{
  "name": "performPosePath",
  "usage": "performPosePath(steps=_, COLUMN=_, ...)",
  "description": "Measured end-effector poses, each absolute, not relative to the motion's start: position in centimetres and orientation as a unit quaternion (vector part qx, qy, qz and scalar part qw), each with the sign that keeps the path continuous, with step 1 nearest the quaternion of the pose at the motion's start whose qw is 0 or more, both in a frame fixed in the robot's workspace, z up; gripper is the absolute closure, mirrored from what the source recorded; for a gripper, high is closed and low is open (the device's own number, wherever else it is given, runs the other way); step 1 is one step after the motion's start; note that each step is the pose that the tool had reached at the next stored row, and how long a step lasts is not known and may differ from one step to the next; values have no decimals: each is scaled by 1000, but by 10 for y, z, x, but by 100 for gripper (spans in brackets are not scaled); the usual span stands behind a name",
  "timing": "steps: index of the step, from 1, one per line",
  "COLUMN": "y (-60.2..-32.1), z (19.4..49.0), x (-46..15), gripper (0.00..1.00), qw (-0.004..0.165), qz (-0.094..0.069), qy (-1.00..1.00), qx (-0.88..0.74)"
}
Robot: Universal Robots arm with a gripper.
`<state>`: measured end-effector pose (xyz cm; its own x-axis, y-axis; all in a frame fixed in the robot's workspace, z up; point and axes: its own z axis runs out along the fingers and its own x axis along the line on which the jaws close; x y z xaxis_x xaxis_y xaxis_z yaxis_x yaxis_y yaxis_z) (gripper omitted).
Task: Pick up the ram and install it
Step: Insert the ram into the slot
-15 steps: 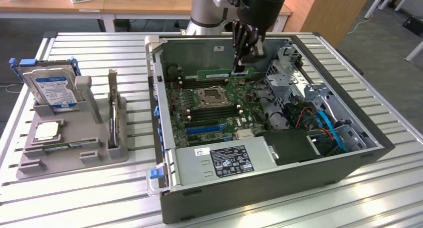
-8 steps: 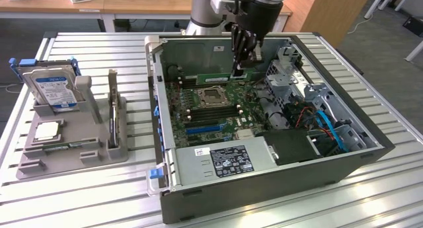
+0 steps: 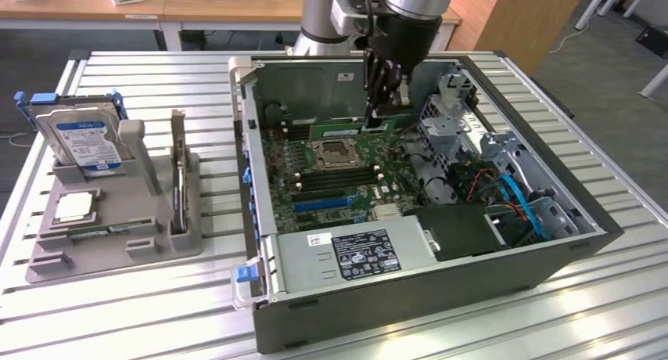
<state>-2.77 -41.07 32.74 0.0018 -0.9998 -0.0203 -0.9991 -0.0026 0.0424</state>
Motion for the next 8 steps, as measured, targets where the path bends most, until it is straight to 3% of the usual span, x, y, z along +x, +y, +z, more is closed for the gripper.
performPosePath(steps=8, y=-411, z=314, x=-28, gripper=88, qw=8, qz=-22, qy=-706, qx=708)
